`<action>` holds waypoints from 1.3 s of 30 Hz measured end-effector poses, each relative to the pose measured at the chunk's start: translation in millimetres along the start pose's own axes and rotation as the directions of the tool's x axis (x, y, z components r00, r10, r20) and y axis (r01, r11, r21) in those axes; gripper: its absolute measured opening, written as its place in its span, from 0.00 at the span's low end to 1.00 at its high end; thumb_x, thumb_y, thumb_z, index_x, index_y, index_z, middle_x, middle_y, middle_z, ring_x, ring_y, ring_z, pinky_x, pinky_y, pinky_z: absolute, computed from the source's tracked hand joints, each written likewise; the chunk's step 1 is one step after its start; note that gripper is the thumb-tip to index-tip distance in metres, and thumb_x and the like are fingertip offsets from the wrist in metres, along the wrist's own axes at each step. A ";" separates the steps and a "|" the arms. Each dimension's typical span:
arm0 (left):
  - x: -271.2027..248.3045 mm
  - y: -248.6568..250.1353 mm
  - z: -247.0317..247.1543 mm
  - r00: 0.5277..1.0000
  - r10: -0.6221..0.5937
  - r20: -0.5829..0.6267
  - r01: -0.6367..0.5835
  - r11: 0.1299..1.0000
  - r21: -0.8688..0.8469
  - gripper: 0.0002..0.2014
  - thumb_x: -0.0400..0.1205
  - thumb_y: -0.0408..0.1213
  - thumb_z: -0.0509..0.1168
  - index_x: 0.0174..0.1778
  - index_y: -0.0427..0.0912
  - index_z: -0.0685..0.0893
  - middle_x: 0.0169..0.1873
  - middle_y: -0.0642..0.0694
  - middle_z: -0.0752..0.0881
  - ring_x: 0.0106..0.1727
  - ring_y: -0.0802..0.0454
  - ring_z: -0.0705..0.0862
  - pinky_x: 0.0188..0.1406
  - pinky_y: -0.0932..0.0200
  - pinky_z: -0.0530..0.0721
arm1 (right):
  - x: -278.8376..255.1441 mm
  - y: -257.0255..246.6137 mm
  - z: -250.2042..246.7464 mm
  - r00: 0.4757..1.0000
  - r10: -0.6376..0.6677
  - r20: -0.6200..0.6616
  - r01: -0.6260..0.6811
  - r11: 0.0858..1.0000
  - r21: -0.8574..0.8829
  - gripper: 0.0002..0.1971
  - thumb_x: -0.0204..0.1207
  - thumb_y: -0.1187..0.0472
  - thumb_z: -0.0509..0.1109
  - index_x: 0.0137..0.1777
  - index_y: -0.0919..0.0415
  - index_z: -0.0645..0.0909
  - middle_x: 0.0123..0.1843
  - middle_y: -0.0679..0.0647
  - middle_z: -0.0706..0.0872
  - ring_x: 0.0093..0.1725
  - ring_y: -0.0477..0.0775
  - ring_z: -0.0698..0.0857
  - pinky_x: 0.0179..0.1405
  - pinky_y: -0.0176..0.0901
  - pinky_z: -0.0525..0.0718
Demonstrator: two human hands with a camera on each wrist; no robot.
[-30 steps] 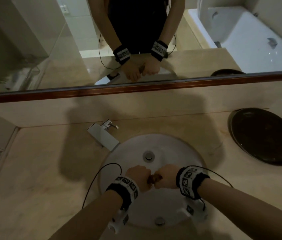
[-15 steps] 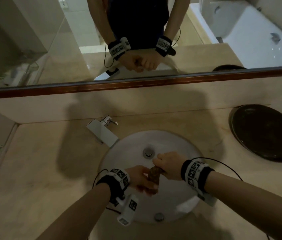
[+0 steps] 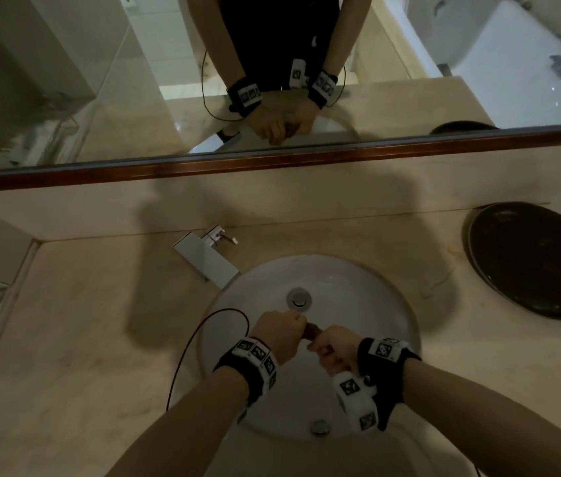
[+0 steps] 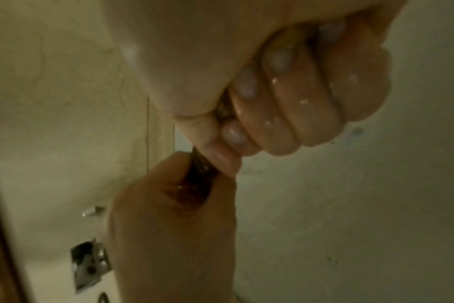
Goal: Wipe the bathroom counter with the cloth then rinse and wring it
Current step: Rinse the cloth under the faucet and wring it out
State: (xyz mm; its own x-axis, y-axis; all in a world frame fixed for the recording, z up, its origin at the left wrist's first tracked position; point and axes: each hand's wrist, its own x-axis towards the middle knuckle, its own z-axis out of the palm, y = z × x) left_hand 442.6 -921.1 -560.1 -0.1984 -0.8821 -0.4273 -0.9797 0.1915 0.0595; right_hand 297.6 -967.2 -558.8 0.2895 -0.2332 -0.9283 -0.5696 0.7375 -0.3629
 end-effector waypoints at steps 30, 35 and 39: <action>-14.7 0.0 -11.9 0.917 -0.056 0.395 0.229 0.884 -0.407 0.16 0.83 0.47 0.64 0.34 0.40 0.83 0.25 0.47 0.82 0.24 0.53 0.79 0.34 0.59 0.81 | -12.8 -8.5 1.2 0.801 -0.556 0.221 0.118 -0.216 -0.969 0.09 0.81 0.56 0.58 0.55 0.59 0.74 0.46 0.57 0.84 0.35 0.59 0.79 0.33 0.46 0.78; -7.3 -1.5 -18.7 0.966 -0.046 0.256 0.046 0.999 0.005 0.06 0.83 0.33 0.60 0.49 0.38 0.81 0.33 0.43 0.78 0.32 0.46 0.77 0.34 0.55 0.76 | -0.1 -8.1 25.3 0.935 -0.329 -0.130 0.073 0.539 -0.839 0.13 0.74 0.59 0.65 0.29 0.59 0.71 0.28 0.53 0.73 0.25 0.52 0.71 0.26 0.38 0.68; -7.0 -9.5 -19.9 0.989 0.009 0.147 -0.019 0.998 0.064 0.08 0.83 0.33 0.58 0.57 0.39 0.76 0.48 0.39 0.84 0.45 0.40 0.84 0.39 0.52 0.75 | -11.8 -5.0 28.8 0.993 -0.096 -0.073 0.082 0.981 -0.176 0.21 0.73 0.65 0.69 0.24 0.56 0.63 0.20 0.52 0.64 0.17 0.50 0.61 0.20 0.35 0.60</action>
State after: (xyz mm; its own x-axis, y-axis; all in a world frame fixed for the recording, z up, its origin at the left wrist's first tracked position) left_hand 452.7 -925.2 -539.8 -0.2013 -0.8076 -0.5543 -0.9719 0.2353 0.0101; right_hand 319.2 -949.8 -543.7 0.2857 -0.3485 -0.8927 -0.6708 0.5926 -0.4460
